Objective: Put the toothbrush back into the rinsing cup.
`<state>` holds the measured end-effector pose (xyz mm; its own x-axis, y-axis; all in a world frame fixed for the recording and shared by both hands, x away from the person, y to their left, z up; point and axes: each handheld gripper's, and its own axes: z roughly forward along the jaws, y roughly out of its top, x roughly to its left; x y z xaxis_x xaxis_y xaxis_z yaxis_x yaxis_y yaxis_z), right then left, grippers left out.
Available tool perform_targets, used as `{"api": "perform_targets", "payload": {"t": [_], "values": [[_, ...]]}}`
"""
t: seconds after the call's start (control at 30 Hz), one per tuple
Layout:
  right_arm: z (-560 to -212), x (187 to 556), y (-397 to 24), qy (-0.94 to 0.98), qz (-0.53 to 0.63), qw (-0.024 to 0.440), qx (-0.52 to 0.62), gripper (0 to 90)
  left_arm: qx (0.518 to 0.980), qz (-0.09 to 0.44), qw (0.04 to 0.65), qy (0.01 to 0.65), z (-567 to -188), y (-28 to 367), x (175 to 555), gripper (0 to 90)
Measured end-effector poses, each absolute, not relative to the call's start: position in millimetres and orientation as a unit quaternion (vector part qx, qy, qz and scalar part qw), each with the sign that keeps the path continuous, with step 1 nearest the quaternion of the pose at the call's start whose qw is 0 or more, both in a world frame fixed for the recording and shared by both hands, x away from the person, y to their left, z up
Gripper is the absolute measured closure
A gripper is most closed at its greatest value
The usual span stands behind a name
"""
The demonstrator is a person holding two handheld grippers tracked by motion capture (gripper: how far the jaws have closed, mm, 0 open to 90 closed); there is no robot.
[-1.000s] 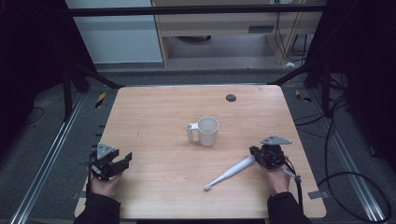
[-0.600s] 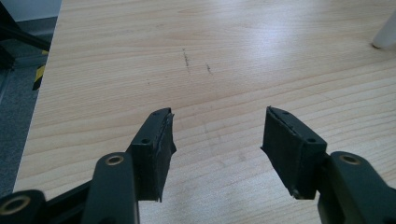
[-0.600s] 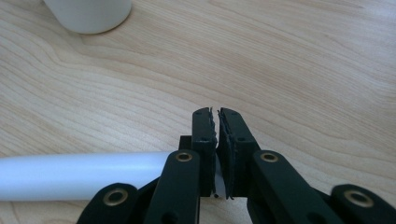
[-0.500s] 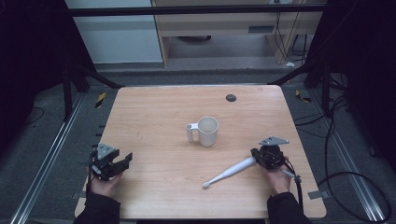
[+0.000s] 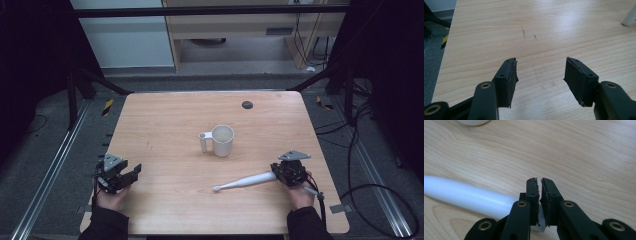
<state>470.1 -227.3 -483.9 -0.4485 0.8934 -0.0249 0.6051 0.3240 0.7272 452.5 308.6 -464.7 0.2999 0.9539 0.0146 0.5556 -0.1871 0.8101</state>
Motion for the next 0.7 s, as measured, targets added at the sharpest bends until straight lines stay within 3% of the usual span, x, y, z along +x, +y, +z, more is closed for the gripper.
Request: {"api": "perform_targets", "payload": {"t": [0.7], "values": [[-484, 449, -229, 0.794, 0.322, 0.203, 0.474, 84.4, 0.723, 0.275, 0.360, 0.522, -465, 309, 452, 42.3]]}}
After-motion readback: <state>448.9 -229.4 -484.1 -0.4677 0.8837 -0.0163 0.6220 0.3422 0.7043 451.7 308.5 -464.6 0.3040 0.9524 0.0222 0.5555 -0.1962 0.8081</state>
